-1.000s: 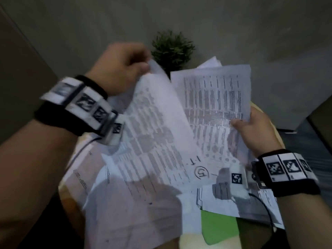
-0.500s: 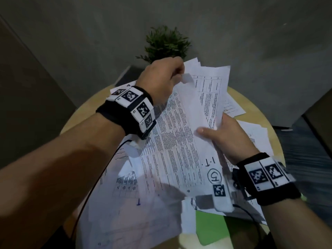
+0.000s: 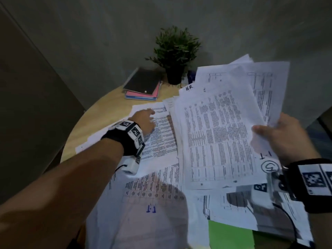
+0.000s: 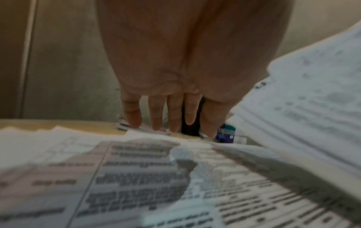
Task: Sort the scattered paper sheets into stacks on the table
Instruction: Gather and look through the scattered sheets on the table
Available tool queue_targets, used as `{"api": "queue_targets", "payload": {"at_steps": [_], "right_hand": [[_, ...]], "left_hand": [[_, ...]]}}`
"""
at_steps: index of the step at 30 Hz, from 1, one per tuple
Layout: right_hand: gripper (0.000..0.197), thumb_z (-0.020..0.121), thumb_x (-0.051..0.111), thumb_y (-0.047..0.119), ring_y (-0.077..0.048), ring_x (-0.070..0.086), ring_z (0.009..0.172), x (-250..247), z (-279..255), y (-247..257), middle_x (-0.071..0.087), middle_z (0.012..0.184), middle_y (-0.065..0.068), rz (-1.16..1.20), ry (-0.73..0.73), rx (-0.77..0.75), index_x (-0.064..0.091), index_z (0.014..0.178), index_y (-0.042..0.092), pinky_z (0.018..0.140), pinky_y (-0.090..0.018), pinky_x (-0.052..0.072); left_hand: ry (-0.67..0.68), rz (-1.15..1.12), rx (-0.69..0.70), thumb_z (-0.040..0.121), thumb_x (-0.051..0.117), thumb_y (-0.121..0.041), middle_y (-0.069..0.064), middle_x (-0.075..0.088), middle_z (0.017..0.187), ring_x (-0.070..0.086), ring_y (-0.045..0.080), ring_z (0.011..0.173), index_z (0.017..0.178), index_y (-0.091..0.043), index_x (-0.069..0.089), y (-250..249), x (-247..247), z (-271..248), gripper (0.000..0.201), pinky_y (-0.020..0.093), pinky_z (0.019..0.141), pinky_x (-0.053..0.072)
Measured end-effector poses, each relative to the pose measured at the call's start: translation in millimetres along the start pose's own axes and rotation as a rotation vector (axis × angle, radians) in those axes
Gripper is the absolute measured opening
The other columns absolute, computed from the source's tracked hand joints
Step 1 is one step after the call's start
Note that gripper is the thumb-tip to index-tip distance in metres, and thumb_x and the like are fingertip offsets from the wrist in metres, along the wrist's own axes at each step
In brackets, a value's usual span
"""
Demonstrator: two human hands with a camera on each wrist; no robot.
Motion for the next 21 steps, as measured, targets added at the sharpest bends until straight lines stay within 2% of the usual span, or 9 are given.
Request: {"api": "queue_targets", "payload": {"at_steps": [3,7,10,12,14,15,18,21], "right_hand": [[0.020,0.088,0.064,0.010,-0.017,0.063,0.078,1,2,-1,0.067,0.089,0.004,0.007,0.013,-0.010,0.065,0.106,0.019,0.068,-0.027,0.046],[0.017,0.090,0.063,0.008,-0.004,0.055,0.071,2,2,3,0.061,0.082,0.015,0.019,0.009,-0.045,0.063,0.100,0.022,0.057,-0.021,0.035],[0.020,0.089,0.062,0.007,-0.002,0.055,0.072,7,5,5,0.061,0.082,0.018,0.025,0.031,-0.054,0.064,0.098,0.025,0.057,-0.021,0.035],[0.019,0.089,0.063,0.008,-0.003,0.057,0.072,11,7,6,0.063,0.084,0.016,0.019,0.046,-0.064,0.064,0.096,0.026,0.058,-0.022,0.036],[0.021,0.089,0.063,0.006,-0.004,0.058,0.073,13,7,6,0.064,0.085,0.015,0.035,0.059,-0.064,0.065,0.098,0.025,0.058,-0.022,0.037],[0.022,0.089,0.063,0.006,-0.005,0.059,0.073,13,7,5,0.064,0.084,0.015,0.055,0.058,-0.061,0.065,0.100,0.024,0.059,-0.022,0.038],[0.020,0.089,0.063,0.006,-0.009,0.061,0.074,12,5,2,0.065,0.083,0.013,0.089,0.065,-0.057,0.066,0.099,0.023,0.061,-0.023,0.041],[0.017,0.088,0.064,0.007,-0.011,0.061,0.071,10,8,-2,0.066,0.078,0.011,0.115,0.070,-0.040,0.064,0.084,0.024,0.062,-0.025,0.043]], "left_hand": [[0.016,0.063,-0.040,0.091,0.063,-0.028,0.006,0.041,0.150,0.041,0.028,0.136,0.149,-0.019,0.032,9,10,19,0.067,0.043,0.111,0.035],[-0.011,0.195,-0.048,0.085,0.071,-0.037,0.004,0.050,0.141,0.044,0.030,0.130,0.142,-0.024,0.043,11,11,35,0.065,0.047,0.107,0.035],[-0.127,0.265,-0.041,0.081,0.075,-0.034,0.003,0.055,0.126,0.046,0.029,0.121,0.126,-0.028,0.054,5,0,35,0.050,0.044,0.097,0.032],[-0.186,0.213,-0.002,0.080,0.076,-0.026,0.004,0.058,0.112,0.053,0.029,0.110,0.110,-0.021,0.059,3,-9,33,0.035,0.040,0.091,0.038],[-0.212,0.147,0.046,0.078,0.078,-0.021,0.005,0.059,0.096,0.058,0.032,0.098,0.091,-0.016,0.059,2,-18,29,0.023,0.033,0.076,0.044],[-0.212,0.125,0.061,0.078,0.078,-0.021,0.006,0.060,0.093,0.058,0.032,0.095,0.089,-0.016,0.059,1,-21,26,0.022,0.033,0.073,0.045],[-0.219,0.112,0.091,0.084,0.071,-0.022,0.005,0.065,0.099,0.060,0.030,0.095,0.104,-0.021,0.066,-2,-34,15,0.020,0.039,0.084,0.051],[-0.299,0.068,0.146,0.092,0.059,-0.018,0.002,0.063,0.087,0.060,0.028,0.091,0.106,-0.019,0.067,-2,-56,0,0.017,0.033,0.078,0.048]]}}
Point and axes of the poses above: each hand's wrist, its own z-axis towards the middle knuckle, its own x-axis out of the palm, y = z × x, the point moved 7 cm from there along z, towards the middle knuckle
